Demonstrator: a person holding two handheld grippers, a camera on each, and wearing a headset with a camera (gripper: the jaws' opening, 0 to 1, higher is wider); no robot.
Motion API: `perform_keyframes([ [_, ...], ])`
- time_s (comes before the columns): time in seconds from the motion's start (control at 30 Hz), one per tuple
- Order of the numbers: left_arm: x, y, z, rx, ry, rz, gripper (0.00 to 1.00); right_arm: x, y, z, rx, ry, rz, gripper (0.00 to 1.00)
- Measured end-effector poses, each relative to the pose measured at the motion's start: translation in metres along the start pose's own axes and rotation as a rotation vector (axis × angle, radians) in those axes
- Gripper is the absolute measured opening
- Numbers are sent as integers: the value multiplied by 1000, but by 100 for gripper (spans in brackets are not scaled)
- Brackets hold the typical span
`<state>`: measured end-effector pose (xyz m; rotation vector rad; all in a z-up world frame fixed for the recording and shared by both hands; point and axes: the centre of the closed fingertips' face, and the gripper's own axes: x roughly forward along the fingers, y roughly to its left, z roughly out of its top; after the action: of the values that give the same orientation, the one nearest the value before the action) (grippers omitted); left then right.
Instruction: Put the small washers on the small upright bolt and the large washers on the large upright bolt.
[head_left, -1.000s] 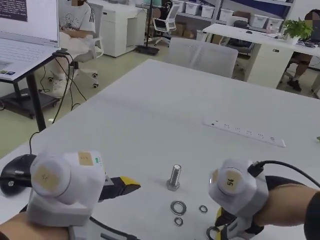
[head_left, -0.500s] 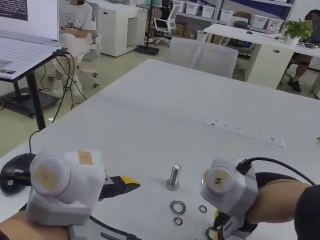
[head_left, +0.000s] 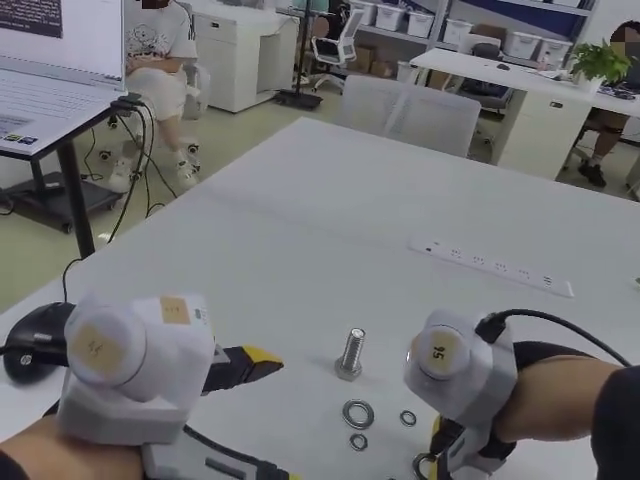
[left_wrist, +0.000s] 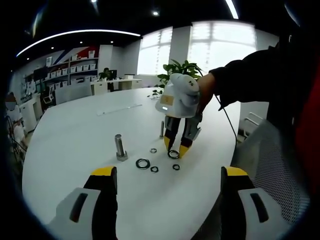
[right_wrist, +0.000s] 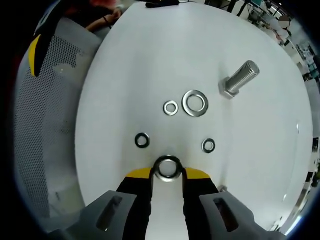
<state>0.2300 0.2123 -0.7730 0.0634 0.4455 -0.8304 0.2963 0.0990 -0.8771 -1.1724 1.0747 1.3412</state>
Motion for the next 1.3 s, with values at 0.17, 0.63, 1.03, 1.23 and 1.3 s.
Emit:
perform_keyframes([
  [0.17, 0, 0, 1, -2, -4, 0, 85, 0, -1, -1, -3, 4, -5, 24],
  [0.63, -2, 7, 4, -3, -23, 34, 83, -14, -3, 2, -1, 0, -22, 24],
  [1.03, -8, 23, 8, 10, -38, 121, 82, -38, -5, 15, 18, -52, -42, 23],
  [1.23, -12, 31, 11, 4, -52, 162, 82, -51, -9, 23, 5, -66, -66, 23],
  [1.3, -13, 33, 11, 7, -54, 171, 82, -57, -10, 26, 0, -74, -76, 23],
])
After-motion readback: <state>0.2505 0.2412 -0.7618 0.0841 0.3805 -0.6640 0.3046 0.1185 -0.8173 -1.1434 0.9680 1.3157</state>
